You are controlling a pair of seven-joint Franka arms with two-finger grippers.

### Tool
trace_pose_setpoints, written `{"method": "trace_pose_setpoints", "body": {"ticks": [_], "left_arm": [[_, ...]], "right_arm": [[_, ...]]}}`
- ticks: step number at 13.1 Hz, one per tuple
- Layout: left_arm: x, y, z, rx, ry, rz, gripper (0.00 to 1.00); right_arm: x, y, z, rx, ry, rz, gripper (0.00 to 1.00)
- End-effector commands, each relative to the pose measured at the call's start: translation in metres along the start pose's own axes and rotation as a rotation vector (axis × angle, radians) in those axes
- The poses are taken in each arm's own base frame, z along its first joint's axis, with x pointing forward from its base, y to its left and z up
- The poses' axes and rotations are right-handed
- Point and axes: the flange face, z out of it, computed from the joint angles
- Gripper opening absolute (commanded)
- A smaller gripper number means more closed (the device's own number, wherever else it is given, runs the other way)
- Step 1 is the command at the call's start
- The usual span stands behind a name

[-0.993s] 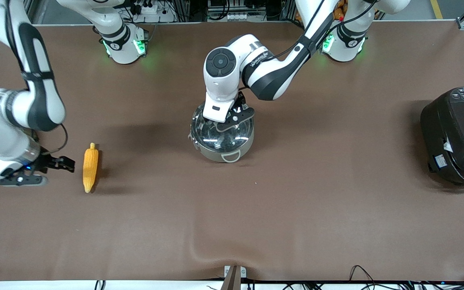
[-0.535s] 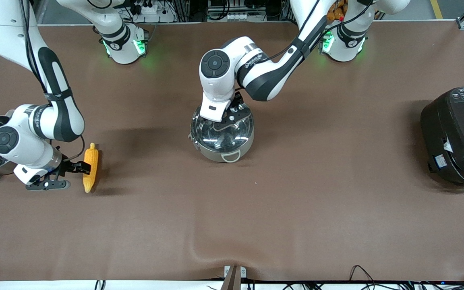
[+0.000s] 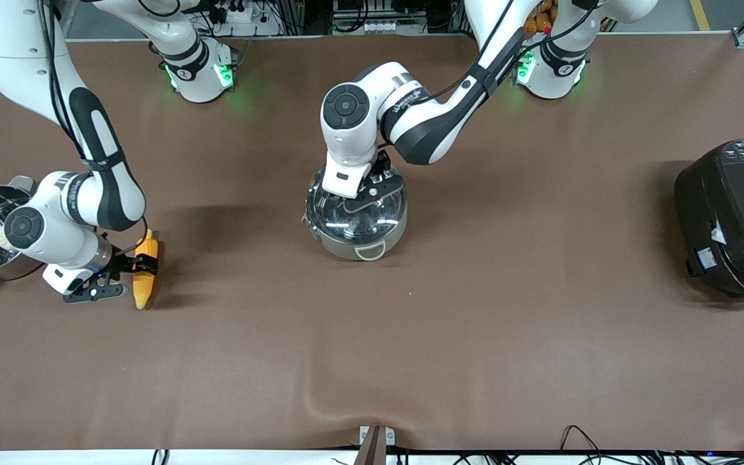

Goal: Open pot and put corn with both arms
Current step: 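Grasp the lid knob with the left gripper while the right gripper grasps the corn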

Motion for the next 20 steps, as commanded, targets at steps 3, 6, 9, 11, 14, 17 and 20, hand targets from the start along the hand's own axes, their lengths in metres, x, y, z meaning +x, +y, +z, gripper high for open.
{"method": "trace_pose_setpoints", "body": {"ticks": [3, 6, 9, 11, 14, 17, 20], "left_arm": [[0.001, 0.003, -0.002, 0.0, 0.033, -0.009, 0.83], [0.006, 0.003, 0.006, 0.012, 0.037, -0.017, 0.8], [0.007, 0.003, 0.007, 0.013, 0.036, -0.019, 0.76], [0.008, 0.003, 0.006, 0.01, 0.036, -0.021, 0.64], [0.003, 0.004, 0.008, 0.017, 0.066, -0.029, 0.19], [0.003, 0.004, 0.002, 0.007, 0.082, -0.021, 0.0], [-0.01, -0.009, -0.061, -0.043, 0.101, -0.04, 0.0]], "right_arm": [[-0.005, 0.003, 0.011, 0.018, -0.004, -0.029, 1.0], [-0.006, 0.005, 0.019, 0.013, -0.002, -0.05, 1.0], [-0.009, 0.004, 0.025, 0.016, -0.014, -0.051, 1.0], [-0.009, 0.004, 0.025, 0.016, -0.014, -0.052, 1.0], [-0.011, 0.003, 0.027, 0.019, -0.02, -0.049, 0.77], [-0.01, 0.003, 0.026, 0.018, -0.018, -0.048, 0.49], [-0.009, 0.001, 0.023, 0.019, -0.018, -0.051, 0.25]]}}
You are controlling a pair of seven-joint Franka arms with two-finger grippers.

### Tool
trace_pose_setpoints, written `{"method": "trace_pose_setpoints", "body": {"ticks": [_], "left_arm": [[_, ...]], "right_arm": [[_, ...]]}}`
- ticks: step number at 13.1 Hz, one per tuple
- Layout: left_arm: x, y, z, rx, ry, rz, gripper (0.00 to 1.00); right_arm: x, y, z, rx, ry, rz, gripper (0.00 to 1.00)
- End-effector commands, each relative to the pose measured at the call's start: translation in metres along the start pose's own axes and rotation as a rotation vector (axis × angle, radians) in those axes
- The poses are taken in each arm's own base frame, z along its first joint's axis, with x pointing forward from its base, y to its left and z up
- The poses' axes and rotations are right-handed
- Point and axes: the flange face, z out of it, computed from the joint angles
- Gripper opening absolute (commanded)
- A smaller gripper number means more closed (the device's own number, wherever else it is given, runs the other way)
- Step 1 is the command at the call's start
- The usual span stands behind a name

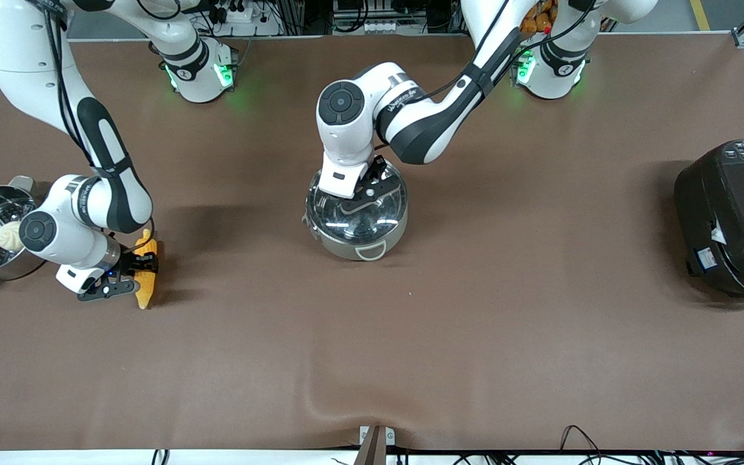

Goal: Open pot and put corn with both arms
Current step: 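Lift the glass lid off the pot with the left gripper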

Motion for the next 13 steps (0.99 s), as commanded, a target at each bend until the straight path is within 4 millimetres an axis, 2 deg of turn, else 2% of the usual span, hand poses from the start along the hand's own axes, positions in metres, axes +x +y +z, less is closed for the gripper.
{"method": "trace_pose_setpoints", "body": {"ticks": [1, 3, 4, 6, 7, 9, 10, 11, 13], "left_arm": [[-0.007, -0.026, -0.087, -0.015, 0.056, -0.032, 0.0], [-0.001, -0.054, -0.137, 0.011, 0.064, -0.05, 0.0], [0.015, -0.068, -0.157, 0.015, 0.069, -0.069, 0.0], [0.075, -0.1, -0.177, 0.022, 0.068, -0.06, 0.0], [0.116, -0.123, -0.181, 0.036, 0.061, -0.054, 0.0], [0.183, -0.177, -0.181, 0.071, 0.037, 0.055, 0.0], [0.208, -0.207, -0.178, 0.084, 0.023, 0.092, 0.0], [0.252, -0.257, -0.167, 0.071, 0.007, 0.129, 0.0], [0.292, -0.306, -0.138, 0.054, 0.008, 0.179, 0.0]], "right_arm": [[0.0, -0.001, -0.005, 0.017, 0.012, -0.005, 0.23], [0.005, -0.01, -0.018, 0.033, 0.02, -0.006, 0.24], [0.008, -0.01, -0.026, 0.054, 0.02, 0.012, 0.24], [0.018, -0.015, -0.048, 0.091, 0.015, 0.021, 0.25], [0.024, -0.016, -0.063, 0.099, 0.016, 0.015, 0.25], [0.031, -0.023, -0.086, 0.115, 0.002, 0.026, 0.25], [0.033, -0.027, -0.096, 0.119, 0.001, 0.04, 0.25], [0.039, -0.047, -0.128, 0.127, 0.007, 0.059, 0.26], [0.046, -0.085, -0.175, 0.136, -0.01, 0.085, 0.26]]}}
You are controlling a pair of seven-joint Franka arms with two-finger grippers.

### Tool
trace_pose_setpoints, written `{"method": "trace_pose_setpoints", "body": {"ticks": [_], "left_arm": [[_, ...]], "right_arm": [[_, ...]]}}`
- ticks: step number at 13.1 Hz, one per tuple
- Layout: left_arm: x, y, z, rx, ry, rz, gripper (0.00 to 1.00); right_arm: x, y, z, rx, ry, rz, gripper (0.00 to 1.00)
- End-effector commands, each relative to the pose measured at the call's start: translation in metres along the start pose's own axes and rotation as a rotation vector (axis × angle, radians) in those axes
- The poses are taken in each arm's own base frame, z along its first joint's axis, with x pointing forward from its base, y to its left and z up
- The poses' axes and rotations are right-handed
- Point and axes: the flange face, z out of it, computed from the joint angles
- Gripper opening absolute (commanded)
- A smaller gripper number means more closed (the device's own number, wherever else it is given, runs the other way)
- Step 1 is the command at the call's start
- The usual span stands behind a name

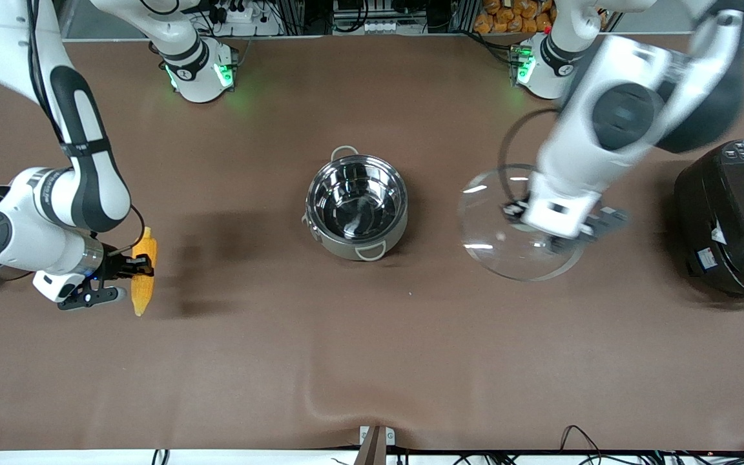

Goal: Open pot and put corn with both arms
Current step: 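Lift the glass lid off the pot with the left gripper, then set the lid on the table while the right gripper carries corn over pot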

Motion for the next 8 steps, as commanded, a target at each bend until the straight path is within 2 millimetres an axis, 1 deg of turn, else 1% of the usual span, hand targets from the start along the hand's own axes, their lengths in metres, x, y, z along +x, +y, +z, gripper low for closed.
{"method": "trace_pose_setpoints", "body": {"ticks": [1, 2, 3, 4, 5, 6, 7, 8], "left_arm": [[0.014, -0.066, 0.04, -0.024, 0.014, 0.052, 0.0], [0.014, -0.077, 0.059, -0.031, 0.027, 0.077, 0.0], [0.016, -0.09, 0.083, -0.04, 0.044, 0.095, 0.0], [0.016, -0.099, 0.101, -0.043, 0.047, 0.102, 0.0], [0.017, -0.103, 0.113, -0.045, 0.047, 0.102, 0.0], [0.018, -0.108, 0.13, -0.044, 0.04, 0.096, 0.0], [0.018, -0.121, 0.152, -0.056, 0.055, 0.073, 0.0], [0.015, -0.135, 0.177, -0.063, 0.061, 0.054, 0.0]], "right_arm": [[0.0, -0.061, -0.065, 0.029, -0.033, 0.063, 0.26], [0.001, -0.082, -0.084, 0.033, -0.054, 0.087, 0.26], [0.001, -0.104, -0.102, 0.035, -0.065, 0.102, 0.26], [0.0, -0.123, -0.115, 0.035, -0.072, 0.115, 0.26], [-0.001, -0.143, -0.126, 0.034, -0.076, 0.127, 0.26], [-0.002, -0.162, -0.132, 0.033, -0.083, 0.142, 0.26], [-0.004, -0.187, -0.137, 0.029, -0.087, 0.154, 0.27], [-0.008, -0.219, -0.141, 0.022, -0.083, 0.175, 0.27]]}}
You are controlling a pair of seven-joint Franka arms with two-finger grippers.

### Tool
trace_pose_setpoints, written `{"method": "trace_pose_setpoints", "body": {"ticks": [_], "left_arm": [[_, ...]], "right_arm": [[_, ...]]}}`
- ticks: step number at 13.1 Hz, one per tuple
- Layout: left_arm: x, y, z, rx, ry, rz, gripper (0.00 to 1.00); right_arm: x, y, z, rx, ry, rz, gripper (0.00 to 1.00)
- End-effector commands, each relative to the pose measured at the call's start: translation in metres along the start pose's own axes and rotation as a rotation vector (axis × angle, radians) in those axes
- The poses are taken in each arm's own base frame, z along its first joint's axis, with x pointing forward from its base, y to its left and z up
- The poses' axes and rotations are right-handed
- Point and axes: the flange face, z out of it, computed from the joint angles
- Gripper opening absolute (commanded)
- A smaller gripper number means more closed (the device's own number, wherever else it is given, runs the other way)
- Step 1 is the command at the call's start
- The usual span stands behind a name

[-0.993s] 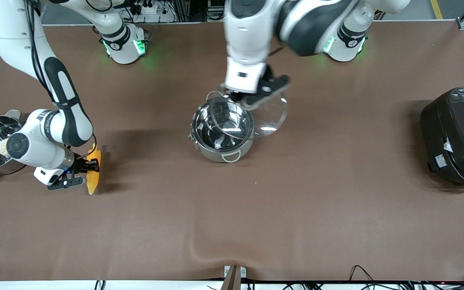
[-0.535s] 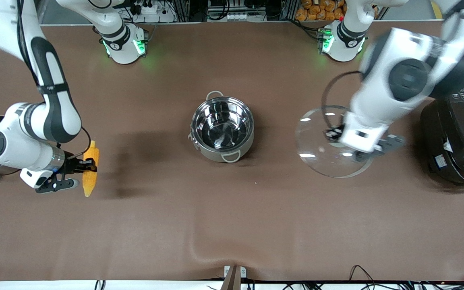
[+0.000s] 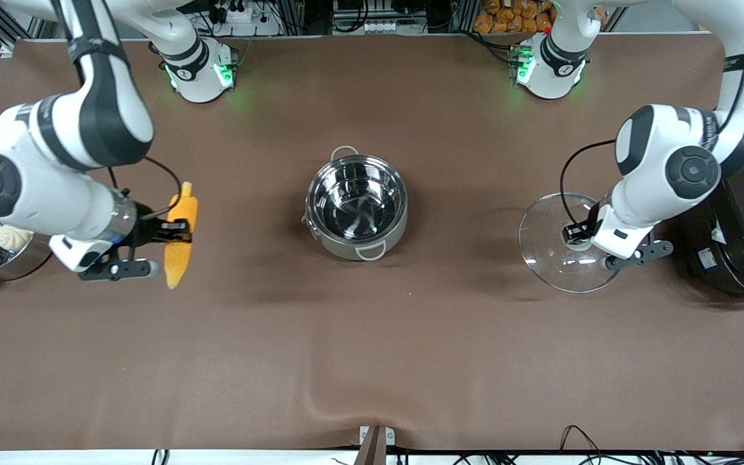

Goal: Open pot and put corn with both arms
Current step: 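Set the lid on the table while the right gripper carries corn over pot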

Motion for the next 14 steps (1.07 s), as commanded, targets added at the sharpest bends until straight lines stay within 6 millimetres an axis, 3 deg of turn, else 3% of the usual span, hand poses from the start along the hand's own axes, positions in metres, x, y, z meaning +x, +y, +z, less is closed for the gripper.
{"method": "trace_pose_setpoints", "body": {"ticks": [1, 4, 8, 10, 11, 12, 14], "left_arm": [[-0.022, -0.031, 0.033, -0.023, 0.034, -0.019, 0.0], [-0.032, -0.044, 0.078, -0.008, -0.023, -0.033, 0.0], [-0.045, -0.046, 0.113, -0.022, -0.015, -0.029, 0.0], [-0.045, -0.045, 0.118, -0.025, -0.014, -0.027, 0.0], [-0.044, -0.045, 0.121, -0.025, -0.019, -0.027, 0.45], [-0.042, -0.044, 0.122, -0.026, -0.019, -0.028, 0.99], [-0.034, -0.045, 0.094, -0.04, 0.033, -0.035, 1.0]], "right_arm": [[-0.021, -0.071, -0.003, -0.01, -0.001, 0.06, 0.27], [-0.046, -0.139, 0.01, -0.029, -0.003, 0.08, 0.27], [-0.072, -0.21, 0.034, -0.053, 0.047, 0.113, 0.27], [-0.084, -0.239, 0.052, -0.064, 0.072, 0.125, 0.27], [-0.089, -0.251, 0.063, -0.065, 0.082, 0.125, 0.27], [-0.093, -0.262, 0.078, -0.066, 0.088, 0.118, 0.27], [-0.098, -0.278, 0.103, -0.061, 0.107, 0.115, 0.27]]}}
